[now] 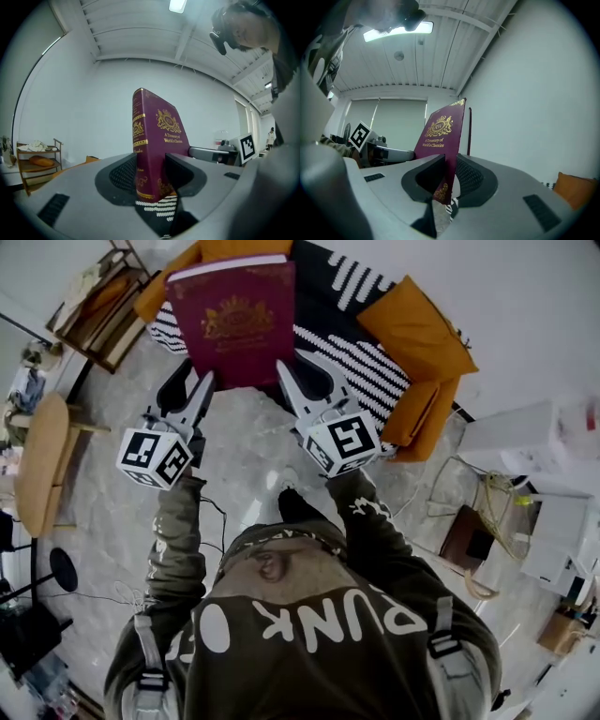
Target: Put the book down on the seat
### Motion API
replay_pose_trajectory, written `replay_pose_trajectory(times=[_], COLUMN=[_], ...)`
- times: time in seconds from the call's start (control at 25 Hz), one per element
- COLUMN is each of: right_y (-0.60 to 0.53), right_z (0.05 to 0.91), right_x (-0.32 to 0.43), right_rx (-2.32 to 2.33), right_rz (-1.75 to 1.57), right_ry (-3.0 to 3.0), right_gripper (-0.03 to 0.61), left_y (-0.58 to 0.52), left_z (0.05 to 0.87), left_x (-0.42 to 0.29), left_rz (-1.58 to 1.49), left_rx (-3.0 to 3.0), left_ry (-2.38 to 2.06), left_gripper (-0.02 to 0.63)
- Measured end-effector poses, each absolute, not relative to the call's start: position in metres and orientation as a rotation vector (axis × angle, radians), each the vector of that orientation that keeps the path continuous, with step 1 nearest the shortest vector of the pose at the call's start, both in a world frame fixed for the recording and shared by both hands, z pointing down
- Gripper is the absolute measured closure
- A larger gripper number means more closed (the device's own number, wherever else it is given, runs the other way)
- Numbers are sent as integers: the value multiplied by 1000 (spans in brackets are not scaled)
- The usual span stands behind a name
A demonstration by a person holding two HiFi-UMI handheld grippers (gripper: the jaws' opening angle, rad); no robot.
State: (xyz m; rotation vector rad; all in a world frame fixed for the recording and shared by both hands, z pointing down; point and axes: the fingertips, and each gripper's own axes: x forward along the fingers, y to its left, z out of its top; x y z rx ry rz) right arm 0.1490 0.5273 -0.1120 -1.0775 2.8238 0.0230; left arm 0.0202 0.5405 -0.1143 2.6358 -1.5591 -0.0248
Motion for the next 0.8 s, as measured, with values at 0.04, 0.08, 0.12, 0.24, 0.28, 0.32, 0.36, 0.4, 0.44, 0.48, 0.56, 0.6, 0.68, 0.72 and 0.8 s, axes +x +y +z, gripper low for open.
replay_pose_trajectory(times=[0.04, 0.08, 0.12, 0.24, 0.28, 0.32, 0.36, 0.4, 0.44, 0.48, 0.56, 0.6, 0.68, 0.72, 0.8], right_y=[512, 498, 484, 453, 444, 435, 425, 415, 404, 394, 370, 357, 327, 310, 275], right_z=[-113, -114, -114, -112, -111, -110, -108, -106, -104, -100, -93, -88, -75, -68, -53], right_x=[150, 150, 149, 147, 147, 145, 143, 141, 139, 136, 128, 124, 115, 110, 99], right_rx=[-1074, -1071, -1069, -1074, -1078, -1081, -1084, -1087, -1092, -1098, -1112, -1118, -1136, -1147, -1173], right_rz=[19, 17, 17, 20, 16, 12, 8, 2, -3, -7, -16, -23, -47, -62, -89], right_ry=[2824, 2825, 2825, 2829, 2830, 2830, 2831, 2833, 2835, 2838, 2846, 2850, 2857, 2861, 2871], right_gripper=[495, 494, 495, 495, 495, 495, 495, 494, 495, 495, 495, 495, 495, 495, 494], left_y=[525, 511, 497, 466, 458, 448, 438, 428, 417, 406, 382, 368, 338, 321, 285], left_z=[-116, -116, -116, -112, -110, -109, -107, -105, -103, -100, -92, -87, -74, -66, -50], left_x=[21, 21, 20, 19, 18, 16, 15, 12, 9, 7, -1, -5, -14, -19, -31], left_rz=[-28, -30, -30, -23, -21, -21, -22, -23, -24, -25, -28, -28, -24, -22, -18], left_rx=[2632, 2629, 2627, 2623, 2623, 2623, 2622, 2620, 2618, 2616, 2612, 2608, 2597, 2591, 2576], left_ry=[-1565, -1571, -1575, -1567, -1562, -1559, -1557, -1554, -1550, -1545, -1531, -1525, -1508, -1497, -1468], left_gripper=[437, 437, 437, 437, 437, 437, 437, 437, 437, 437, 437, 437, 437, 437, 437])
